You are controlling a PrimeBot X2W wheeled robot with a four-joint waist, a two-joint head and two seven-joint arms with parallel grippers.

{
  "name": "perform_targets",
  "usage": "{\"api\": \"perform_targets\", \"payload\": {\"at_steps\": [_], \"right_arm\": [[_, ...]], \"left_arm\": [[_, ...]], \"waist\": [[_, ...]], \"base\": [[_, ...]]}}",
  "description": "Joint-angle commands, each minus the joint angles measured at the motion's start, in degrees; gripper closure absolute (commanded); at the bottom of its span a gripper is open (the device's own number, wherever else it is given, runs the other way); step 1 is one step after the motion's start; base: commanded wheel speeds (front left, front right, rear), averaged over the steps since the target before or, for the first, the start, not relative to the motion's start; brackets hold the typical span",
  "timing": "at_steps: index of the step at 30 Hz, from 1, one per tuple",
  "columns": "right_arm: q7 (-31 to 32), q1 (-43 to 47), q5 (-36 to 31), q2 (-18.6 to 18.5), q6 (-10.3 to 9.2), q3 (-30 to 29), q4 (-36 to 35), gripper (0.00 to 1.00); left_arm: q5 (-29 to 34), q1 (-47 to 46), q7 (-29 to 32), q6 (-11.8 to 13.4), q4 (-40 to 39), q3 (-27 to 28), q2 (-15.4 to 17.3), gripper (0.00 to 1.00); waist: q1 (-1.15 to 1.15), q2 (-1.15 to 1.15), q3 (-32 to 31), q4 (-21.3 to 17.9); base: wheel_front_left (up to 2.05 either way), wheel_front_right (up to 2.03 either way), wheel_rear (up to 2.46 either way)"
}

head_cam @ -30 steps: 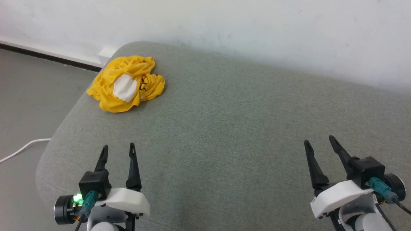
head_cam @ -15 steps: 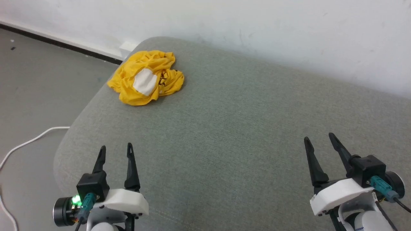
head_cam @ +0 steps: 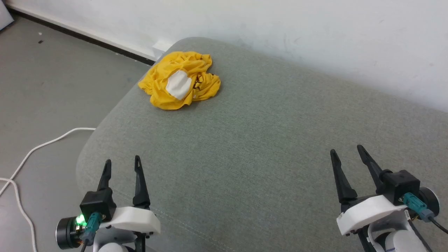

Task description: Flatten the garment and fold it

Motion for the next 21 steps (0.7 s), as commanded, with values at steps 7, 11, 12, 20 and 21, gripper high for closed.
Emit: {"api": "perform_targets", "payload": {"at_steps": [7, 11, 12, 20, 21], "right_arm": [[-0.81, -1.15, 0.72, 0.2, -0.11, 0.44, 0.25, 0.0], [-1.04, -1.22, 1.0, 0.21, -0.11, 0.63, 0.4, 0.0], [-1.12, -1.23, 1.09, 0.21, -0.12, 0.65, 0.45, 0.0], [-1.42, -1.26, 1.55, 0.22, -0.12, 0.85, 0.61, 0.0], [-1.4, -1.32, 1.54, 0.22, -0.12, 0.86, 0.58, 0.0]], "left_arm": [[-0.93, -1.21, -1.29, 0.86, 0.72, 0.24, -0.21, 0.0], [-1.09, -1.29, -1.77, 1.09, 1.04, 0.22, -0.23, 0.0], [-1.14, -1.33, -1.89, 1.14, 1.12, 0.24, -0.24, 0.0], [-1.26, -1.85, -2.36, 0.92, 1.37, 0.63, -0.26, 0.0], [-1.55, -2.06, -2.36, 0.75, 1.26, 0.82, -0.26, 0.0]], "waist": [[0.0, 0.0, 0.21, 2.48], [0.0, 0.0, 0.17, 3.69], [0.0, 0.0, 0.16, 4.01], [0.0, 0.0, 0.25, 5.52], [0.0, 0.0, 0.38, 5.49]], "base": [[0.0, 0.0, 0.0], [0.0, 0.0, 0.0], [0.0, 0.0, 0.0], [0.0, 0.0, 0.0], [0.0, 0.0, 0.0]]}}
